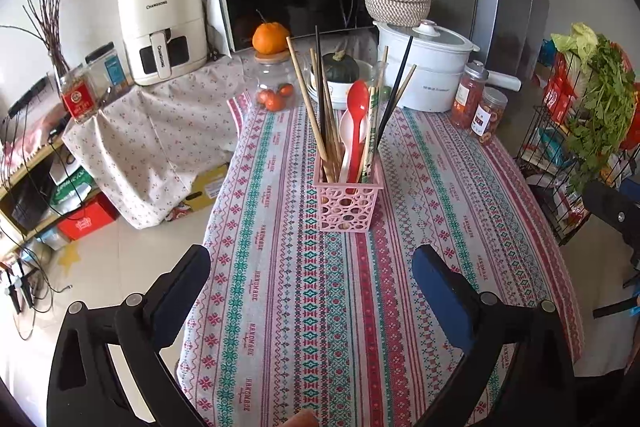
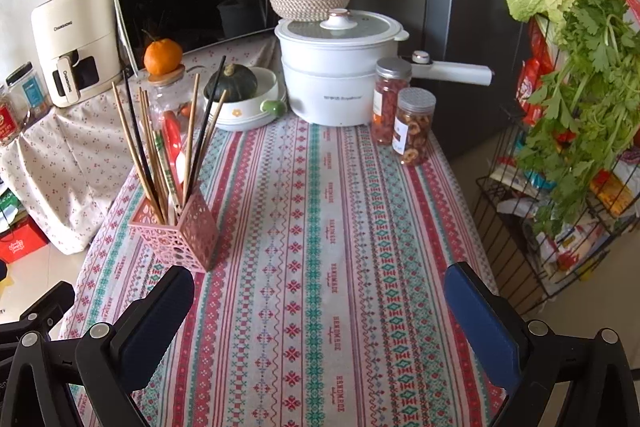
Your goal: Organize utensils
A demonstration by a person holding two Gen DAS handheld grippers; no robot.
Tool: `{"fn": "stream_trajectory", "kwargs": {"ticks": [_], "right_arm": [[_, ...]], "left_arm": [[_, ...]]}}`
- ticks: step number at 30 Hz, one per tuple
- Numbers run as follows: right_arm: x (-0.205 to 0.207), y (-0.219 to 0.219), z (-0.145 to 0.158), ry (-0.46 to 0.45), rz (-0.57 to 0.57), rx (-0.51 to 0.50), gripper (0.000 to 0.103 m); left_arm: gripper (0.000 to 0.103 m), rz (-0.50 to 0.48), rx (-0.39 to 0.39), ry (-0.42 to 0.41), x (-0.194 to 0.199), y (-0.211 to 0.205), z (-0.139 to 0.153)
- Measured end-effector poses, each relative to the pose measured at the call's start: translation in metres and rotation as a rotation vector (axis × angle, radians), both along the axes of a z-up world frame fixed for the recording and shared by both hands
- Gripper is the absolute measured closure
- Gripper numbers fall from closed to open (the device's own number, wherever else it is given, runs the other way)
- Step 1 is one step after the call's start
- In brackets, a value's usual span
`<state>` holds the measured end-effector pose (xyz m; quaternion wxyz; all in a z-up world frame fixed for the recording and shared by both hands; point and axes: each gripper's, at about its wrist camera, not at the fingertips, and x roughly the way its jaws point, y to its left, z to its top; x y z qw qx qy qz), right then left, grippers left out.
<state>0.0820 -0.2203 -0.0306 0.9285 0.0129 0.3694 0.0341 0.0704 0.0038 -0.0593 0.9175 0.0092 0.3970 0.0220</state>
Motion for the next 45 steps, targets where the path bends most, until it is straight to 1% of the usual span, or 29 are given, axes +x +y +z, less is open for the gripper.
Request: {"fn": "stream_trajectory", "kwargs": {"ticks": [4,45], "right_arm": [[0.000,0.005,-0.002,0.000,0.003,-0.036,0.001],[0.009,0.010,-0.013,0.039,-0.010,-0.038,0.001]], "left_arm": [[0.001,-0.009,-0.012,-0.011,-0.001,-0.005,0.002],[0.001,-0.022,-0.017,-0.037,-0.002,-0.011,0.009]]}}
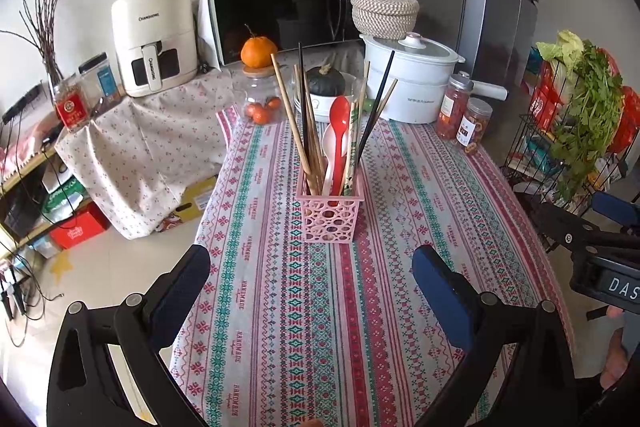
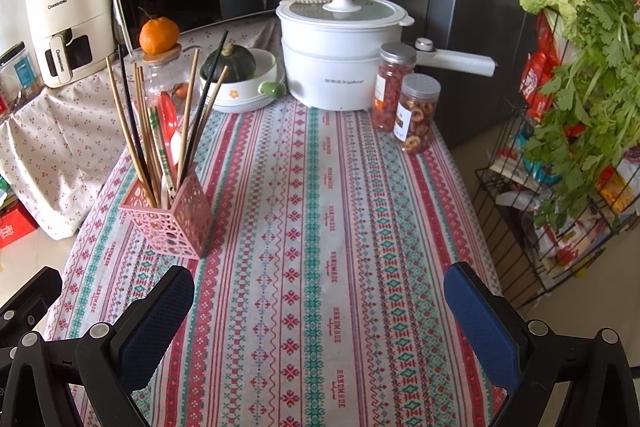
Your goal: Organize utensils
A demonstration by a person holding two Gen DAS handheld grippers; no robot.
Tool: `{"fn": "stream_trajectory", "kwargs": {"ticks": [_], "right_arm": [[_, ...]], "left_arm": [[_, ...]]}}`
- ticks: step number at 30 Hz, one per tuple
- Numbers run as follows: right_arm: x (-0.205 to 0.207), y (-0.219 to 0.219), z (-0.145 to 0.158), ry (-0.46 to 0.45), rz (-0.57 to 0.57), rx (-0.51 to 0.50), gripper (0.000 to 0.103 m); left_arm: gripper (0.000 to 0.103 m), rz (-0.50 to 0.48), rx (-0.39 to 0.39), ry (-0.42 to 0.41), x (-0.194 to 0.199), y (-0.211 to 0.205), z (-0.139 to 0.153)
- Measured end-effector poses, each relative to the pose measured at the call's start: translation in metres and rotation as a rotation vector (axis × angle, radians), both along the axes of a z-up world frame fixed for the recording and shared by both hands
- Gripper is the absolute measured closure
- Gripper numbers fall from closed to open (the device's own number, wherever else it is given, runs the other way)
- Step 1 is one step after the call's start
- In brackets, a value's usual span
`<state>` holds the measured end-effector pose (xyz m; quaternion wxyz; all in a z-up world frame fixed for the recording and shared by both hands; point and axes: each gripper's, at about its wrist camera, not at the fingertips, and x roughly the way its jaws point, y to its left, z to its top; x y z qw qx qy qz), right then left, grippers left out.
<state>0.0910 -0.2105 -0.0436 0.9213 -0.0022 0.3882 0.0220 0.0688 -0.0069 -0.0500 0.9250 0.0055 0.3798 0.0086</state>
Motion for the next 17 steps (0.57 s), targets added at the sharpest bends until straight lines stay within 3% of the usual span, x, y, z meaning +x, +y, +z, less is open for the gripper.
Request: {"fn": "stream_trajectory", "kwargs": {"ticks": [17], "right_arm": [[0.0020,-0.0026,-0.0056,0.012,-0.001,-0.005,0.001]], "left_arm": [[0.001,-0.010,0.000,0.004,-0.0012,-0.0008,-0.0042]]}}
